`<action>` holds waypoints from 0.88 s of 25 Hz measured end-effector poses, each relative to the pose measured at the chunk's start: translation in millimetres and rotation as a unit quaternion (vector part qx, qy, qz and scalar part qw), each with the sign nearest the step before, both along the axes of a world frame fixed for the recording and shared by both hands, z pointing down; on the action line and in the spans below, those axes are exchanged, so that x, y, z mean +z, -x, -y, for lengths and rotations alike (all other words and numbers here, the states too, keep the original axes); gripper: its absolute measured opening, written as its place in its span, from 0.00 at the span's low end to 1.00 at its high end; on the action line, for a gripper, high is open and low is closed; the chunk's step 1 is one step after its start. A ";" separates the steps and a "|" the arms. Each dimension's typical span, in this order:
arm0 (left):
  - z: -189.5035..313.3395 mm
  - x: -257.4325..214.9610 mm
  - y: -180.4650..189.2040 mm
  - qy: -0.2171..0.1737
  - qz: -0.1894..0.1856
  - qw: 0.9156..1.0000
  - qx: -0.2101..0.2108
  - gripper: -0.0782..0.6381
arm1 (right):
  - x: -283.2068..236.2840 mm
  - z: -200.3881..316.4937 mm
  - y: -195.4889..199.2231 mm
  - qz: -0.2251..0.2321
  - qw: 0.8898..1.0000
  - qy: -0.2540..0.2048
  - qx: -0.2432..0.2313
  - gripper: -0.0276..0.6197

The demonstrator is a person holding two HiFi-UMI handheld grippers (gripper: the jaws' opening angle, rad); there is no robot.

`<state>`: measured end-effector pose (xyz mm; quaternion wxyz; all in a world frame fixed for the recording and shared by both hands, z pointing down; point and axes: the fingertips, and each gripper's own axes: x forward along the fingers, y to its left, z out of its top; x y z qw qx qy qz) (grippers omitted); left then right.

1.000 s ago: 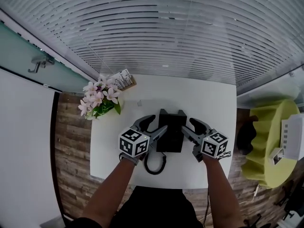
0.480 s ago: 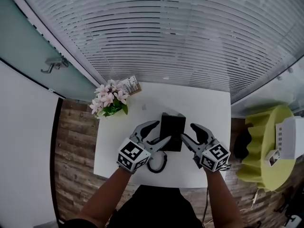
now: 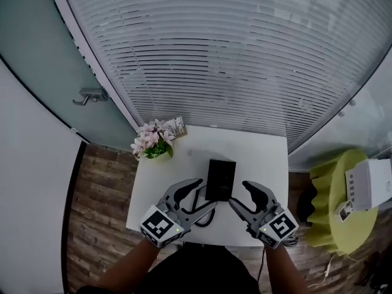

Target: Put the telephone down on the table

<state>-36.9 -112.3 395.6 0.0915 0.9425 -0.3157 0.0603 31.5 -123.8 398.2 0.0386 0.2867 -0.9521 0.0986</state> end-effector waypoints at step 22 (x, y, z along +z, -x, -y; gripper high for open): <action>-59.1 -66.4 -15.5 -0.079 -0.038 0.996 -0.008 0.12 | -73.2 -72.2 16.7 0.006 0.996 -0.087 -0.014 0.10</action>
